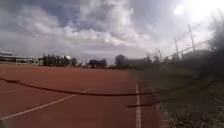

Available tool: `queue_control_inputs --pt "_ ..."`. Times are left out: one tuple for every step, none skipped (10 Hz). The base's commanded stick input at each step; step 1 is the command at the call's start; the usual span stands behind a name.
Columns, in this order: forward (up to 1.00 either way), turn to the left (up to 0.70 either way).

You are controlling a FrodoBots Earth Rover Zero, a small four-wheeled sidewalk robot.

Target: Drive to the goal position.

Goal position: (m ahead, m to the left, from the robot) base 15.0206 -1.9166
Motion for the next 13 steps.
queue_control_inputs --pt "0.70 0.00" --pt "0.70 0.00" --pt "0.70 0.00" --pt "0.70 0.00" --pt "0.70 0.00" --pt "0.70 0.00" --pt "0.70 0.00" --pt "0.70 0.00" --pt "0.70 0.00" --pt "0.70 0.00" --pt "0.70 0.00" --pt "0.70 0.00" --pt "0.70 0.00"
